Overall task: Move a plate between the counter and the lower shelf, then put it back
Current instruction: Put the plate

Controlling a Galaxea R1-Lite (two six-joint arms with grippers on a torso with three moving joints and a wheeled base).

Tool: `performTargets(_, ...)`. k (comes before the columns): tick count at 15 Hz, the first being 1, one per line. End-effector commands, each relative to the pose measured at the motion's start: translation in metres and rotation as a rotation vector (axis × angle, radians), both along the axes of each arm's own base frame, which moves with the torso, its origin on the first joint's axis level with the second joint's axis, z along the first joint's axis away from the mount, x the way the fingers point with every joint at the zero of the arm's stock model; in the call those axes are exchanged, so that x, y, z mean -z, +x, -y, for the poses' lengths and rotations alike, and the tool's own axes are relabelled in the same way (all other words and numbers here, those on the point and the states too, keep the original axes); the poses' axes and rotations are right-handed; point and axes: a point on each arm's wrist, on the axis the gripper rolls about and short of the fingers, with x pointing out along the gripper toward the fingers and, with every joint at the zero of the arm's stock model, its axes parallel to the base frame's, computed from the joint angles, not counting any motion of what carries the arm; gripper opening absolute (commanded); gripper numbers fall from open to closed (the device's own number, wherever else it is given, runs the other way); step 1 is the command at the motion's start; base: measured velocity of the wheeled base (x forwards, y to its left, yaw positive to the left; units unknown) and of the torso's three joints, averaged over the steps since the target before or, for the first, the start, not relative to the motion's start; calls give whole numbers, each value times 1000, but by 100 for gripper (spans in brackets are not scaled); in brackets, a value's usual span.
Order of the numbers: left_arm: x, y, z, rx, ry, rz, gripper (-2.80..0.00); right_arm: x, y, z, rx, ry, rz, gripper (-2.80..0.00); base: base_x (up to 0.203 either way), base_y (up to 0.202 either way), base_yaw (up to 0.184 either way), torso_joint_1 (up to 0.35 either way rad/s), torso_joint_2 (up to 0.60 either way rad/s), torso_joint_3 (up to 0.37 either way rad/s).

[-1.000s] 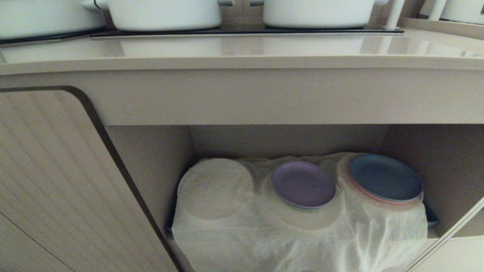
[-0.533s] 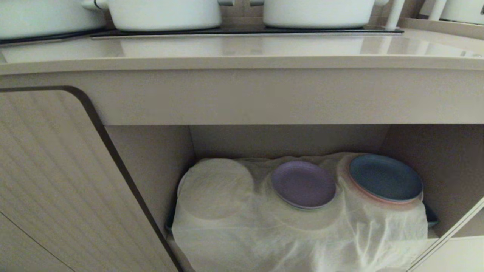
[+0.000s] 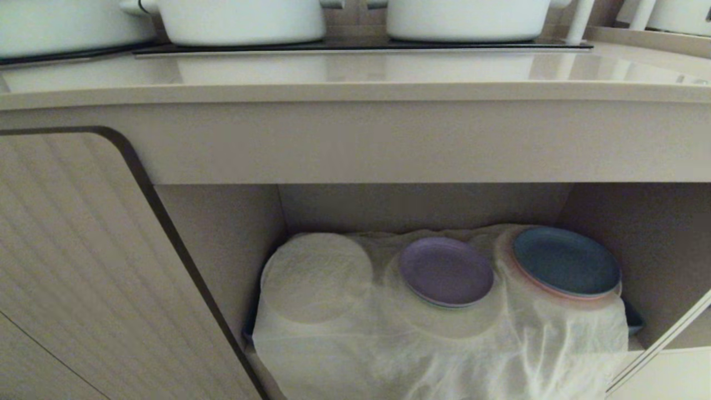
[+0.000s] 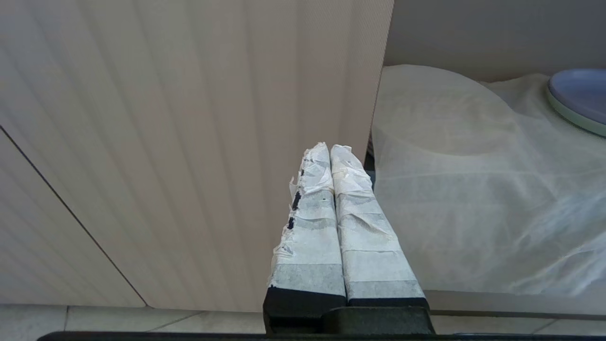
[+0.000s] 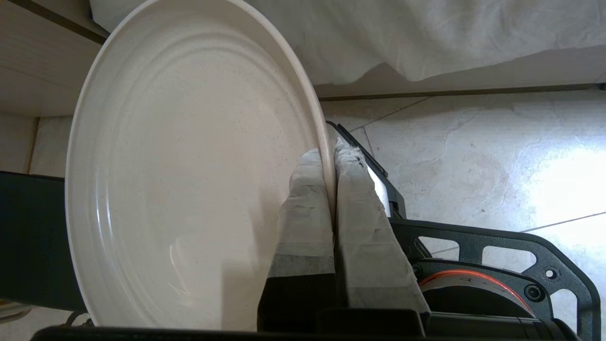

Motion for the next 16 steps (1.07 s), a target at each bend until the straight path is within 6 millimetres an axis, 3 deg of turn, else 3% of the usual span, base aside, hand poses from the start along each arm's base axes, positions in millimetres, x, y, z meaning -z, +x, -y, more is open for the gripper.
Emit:
performTargets(1,0,0,0,0,0,-1,-280,2,-2,0,2,0,-28,-280,0,0,0,0,0,0)
performTargets(4,0,0,0,0,0,1,-280,2,0,0,2,-1,-37,-280,0,0,0,11,-37,-21)
performTargets(8,0,0,0,0,0,-1,-280,2,1,0,2,-3,-47,-280,0,0,0,58,-230,-261)
performTargets(16,0,0,0,0,0,1,-280,1,3,0,-2,-6,-56,-280,0,0,0,181,-510,-291)
